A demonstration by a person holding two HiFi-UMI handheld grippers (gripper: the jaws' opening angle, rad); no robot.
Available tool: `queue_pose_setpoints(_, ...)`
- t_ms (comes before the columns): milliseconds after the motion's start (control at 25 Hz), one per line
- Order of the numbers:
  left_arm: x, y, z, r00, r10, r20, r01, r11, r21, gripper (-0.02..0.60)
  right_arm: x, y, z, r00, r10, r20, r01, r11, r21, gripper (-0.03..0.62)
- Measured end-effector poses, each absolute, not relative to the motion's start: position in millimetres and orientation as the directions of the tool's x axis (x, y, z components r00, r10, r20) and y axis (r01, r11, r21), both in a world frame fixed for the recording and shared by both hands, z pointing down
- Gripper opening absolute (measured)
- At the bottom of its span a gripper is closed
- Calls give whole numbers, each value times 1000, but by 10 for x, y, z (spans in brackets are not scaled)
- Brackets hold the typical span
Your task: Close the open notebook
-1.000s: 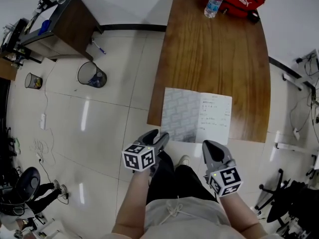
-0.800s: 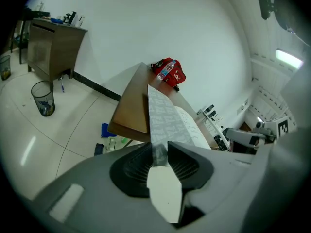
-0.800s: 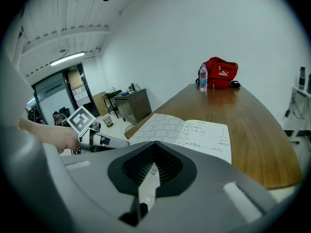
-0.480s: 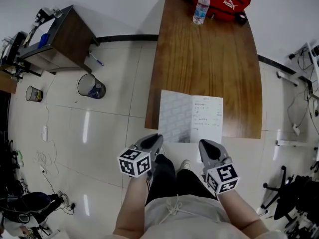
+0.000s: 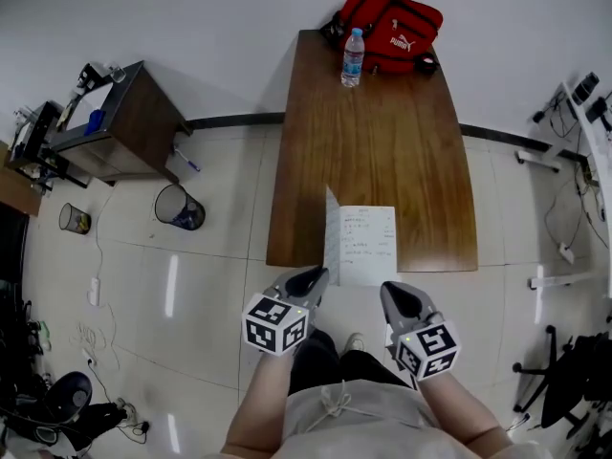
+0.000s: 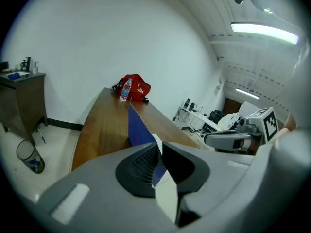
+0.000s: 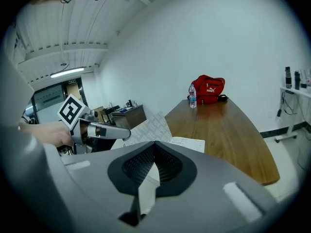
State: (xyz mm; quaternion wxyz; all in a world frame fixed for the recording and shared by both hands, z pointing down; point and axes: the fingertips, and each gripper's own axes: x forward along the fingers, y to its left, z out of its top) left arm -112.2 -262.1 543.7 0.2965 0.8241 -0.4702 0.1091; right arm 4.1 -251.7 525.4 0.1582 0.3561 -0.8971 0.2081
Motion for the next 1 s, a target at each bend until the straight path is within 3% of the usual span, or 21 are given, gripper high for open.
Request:
queue_pose_setpoints(440, -122, -2880, 5669, 615, -622, 484, -788, -486, 377, 31, 820, -2494, 5441, -610, -639, 469, -786, 564, -254, 6)
queue_pose_setpoints(1000, 509, -3097, 6666, 577, -568, 587, -817, -408, 408, 20, 1276, -2738, 6072, -552, -648, 525, -831, 474, -291, 6)
